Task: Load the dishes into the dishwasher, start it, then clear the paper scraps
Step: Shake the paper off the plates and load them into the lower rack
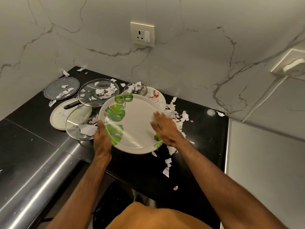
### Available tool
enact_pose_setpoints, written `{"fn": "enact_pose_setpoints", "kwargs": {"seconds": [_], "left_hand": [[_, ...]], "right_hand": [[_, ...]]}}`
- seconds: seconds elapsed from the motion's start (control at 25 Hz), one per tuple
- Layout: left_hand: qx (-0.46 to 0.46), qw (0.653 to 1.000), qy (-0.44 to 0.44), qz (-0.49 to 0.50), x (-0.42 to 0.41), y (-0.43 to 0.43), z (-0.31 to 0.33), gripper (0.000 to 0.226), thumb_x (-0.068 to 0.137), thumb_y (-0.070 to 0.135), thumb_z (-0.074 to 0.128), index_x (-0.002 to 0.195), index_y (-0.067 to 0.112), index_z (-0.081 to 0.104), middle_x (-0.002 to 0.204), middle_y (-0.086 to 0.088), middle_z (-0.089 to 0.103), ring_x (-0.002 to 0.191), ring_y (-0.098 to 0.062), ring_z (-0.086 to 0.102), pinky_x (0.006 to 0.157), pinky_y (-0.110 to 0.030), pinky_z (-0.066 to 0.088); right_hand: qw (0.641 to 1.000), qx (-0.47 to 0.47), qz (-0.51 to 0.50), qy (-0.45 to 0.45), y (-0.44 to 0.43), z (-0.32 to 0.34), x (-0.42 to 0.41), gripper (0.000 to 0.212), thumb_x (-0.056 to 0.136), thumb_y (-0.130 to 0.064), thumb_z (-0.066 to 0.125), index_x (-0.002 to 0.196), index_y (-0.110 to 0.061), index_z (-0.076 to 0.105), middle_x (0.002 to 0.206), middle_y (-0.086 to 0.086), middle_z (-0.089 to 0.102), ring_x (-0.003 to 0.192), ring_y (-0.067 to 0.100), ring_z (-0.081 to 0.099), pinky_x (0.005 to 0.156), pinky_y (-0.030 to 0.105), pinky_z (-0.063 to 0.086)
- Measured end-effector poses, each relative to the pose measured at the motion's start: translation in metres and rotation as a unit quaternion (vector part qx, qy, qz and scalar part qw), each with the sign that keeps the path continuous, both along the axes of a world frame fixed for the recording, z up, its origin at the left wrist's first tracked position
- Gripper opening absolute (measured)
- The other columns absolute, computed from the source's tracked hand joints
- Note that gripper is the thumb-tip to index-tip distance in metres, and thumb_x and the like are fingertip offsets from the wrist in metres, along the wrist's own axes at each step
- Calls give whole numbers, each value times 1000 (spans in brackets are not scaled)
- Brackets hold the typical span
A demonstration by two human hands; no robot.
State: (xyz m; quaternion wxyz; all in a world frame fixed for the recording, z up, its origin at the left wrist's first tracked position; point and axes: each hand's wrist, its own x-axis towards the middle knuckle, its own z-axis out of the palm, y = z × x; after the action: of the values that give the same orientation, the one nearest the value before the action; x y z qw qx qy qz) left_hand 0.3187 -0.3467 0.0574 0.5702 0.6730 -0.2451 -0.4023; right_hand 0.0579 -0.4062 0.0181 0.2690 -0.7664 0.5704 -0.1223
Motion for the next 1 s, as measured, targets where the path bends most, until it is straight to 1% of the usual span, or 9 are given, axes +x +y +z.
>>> {"fn": "enact_pose_setpoints", "kwargs": {"seconds": [0.16, 0.28, 0.36, 0.48, 0.6, 0.68, 0.76, 0.88, 1.0], "left_hand": [[-19, 999, -6, 39, -17, 24, 3, 64, 101, 67, 40, 121, 14, 69, 102, 1, 78, 93, -18, 75, 79, -30, 59], [-12, 996, -4, 93, -36, 44, 17, 46, 105, 59, 39, 107, 22, 66, 92, 11, 71, 83, -6, 69, 68, -19, 53], [-8, 996, -13, 88, -44, 58, 22, 42, 106, 59, 39, 95, 28, 66, 89, 12, 71, 81, -5, 68, 69, -22, 52], [-21, 997, -19, 72, -52, 83, 20, 42, 106, 58, 39, 91, 30, 67, 89, 10, 74, 78, -3, 70, 70, -22, 55], [-24, 997, -16, 74, -58, 109, 13, 42, 107, 57, 39, 94, 31, 69, 88, 11, 75, 76, -2, 73, 66, -18, 57], [-25, 996, -1, 80, -59, 124, 10, 42, 107, 55, 38, 100, 29, 69, 88, 12, 75, 76, -2, 73, 64, -18, 56], [-25, 997, 11, 77, -53, 133, 8, 47, 108, 54, 38, 110, 20, 69, 91, 10, 75, 75, -2, 74, 61, -16, 56], [-27, 999, 11, 35, -40, 141, 6, 56, 107, 57, 37, 119, 13, 70, 91, 8, 76, 75, -4, 75, 60, -16, 56], [-23, 1000, -8, -12, -27, 143, 4, 60, 105, 62, 34, 117, 16, 72, 94, 4, 76, 84, -10, 75, 63, -18, 57]], "right_hand": [[984, 46, -161, 65, 27, -17, -12, 91, 98, -77, 6, 167, -18, -2, 174, 4, -13, 160, 23, -14, 129, 51, -10], [991, -15, -132, -4, 47, -21, -25, 88, 100, -77, 20, 168, -23, 6, 175, 5, -7, 161, 23, -7, 129, 51, -3], [994, -21, -101, -18, 56, -21, -31, 92, 97, -80, 32, 167, -26, 8, 175, 3, -2, 161, 23, -2, 129, 53, 1], [980, 44, -191, -17, 62, -17, -40, 105, 92, -76, 54, 167, -18, 10, 175, 8, 3, 161, 28, 6, 127, 51, 10], [953, 32, -298, -42, 71, -7, -45, 78, 102, -56, 53, 163, -15, 27, 169, 10, 27, 152, 32, 33, 119, 51, 35], [945, 27, -303, -117, 81, -7, -45, 58, 105, -51, 49, 153, -18, 46, 153, 6, 50, 137, 27, 53, 108, 47, 49], [935, 78, -281, -202, 95, -6, -43, 53, 103, -55, 52, 143, -20, 57, 135, 2, 66, 118, 21, 66, 98, 44, 56], [927, 106, -266, -241, 120, -5, -39, 46, 104, -46, 57, 137, -15, 62, 125, 6, 71, 104, 18, 69, 87, 35, 59], [935, 81, -273, -214, 142, 1, -31, 32, 107, -32, 55, 127, -10, 67, 115, 2, 70, 90, 10, 64, 63, 16, 45]]}}
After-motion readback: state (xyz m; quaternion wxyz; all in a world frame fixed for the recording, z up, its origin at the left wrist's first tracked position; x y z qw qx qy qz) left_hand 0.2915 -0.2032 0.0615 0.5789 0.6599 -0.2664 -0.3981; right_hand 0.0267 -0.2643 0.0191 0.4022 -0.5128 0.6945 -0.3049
